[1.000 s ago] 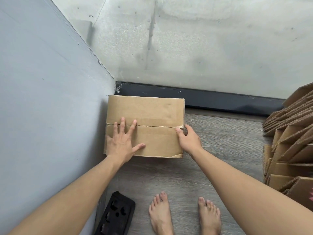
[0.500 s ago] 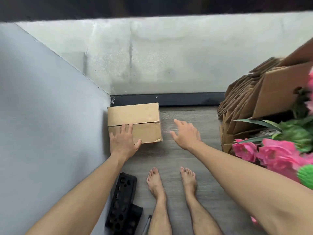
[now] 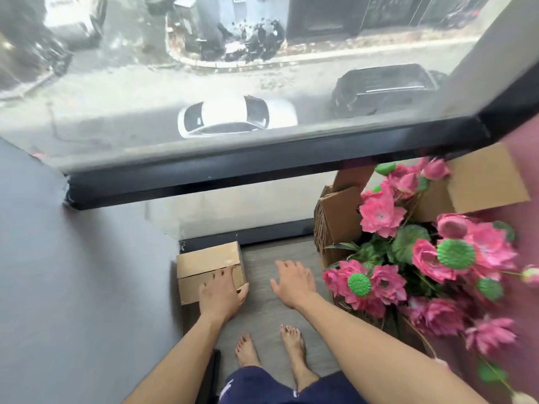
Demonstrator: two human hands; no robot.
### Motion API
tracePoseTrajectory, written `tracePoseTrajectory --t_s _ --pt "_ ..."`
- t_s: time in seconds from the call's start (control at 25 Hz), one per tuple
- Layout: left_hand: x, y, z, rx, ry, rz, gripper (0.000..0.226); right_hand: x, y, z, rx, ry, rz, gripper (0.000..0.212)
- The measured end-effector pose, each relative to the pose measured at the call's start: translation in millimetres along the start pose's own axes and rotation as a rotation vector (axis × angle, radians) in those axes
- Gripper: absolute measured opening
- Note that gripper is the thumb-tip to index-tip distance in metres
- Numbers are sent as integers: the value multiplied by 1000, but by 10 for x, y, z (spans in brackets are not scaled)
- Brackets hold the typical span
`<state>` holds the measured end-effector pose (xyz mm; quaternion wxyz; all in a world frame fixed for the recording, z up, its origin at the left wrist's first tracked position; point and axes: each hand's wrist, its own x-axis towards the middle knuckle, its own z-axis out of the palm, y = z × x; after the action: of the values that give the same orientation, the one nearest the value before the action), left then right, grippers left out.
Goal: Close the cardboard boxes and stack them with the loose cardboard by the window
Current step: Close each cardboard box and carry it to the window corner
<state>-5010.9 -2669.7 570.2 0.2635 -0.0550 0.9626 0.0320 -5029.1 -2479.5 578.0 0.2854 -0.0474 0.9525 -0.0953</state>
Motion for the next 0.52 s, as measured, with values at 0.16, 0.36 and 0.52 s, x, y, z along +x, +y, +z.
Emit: tracePoseTrajectory --t_s 0.16,0.36,0.52 --pt "-174 201 -151 -43 -73 83 61 -347 142 -107 -49 -73 4 46" --pt "-244 257 -82 104 -324 271 56 -740 318 0 119 -82 219 48" --pt "-234 566 86 334 -399 419 50 -1185 536 248 299 -53 437 50"
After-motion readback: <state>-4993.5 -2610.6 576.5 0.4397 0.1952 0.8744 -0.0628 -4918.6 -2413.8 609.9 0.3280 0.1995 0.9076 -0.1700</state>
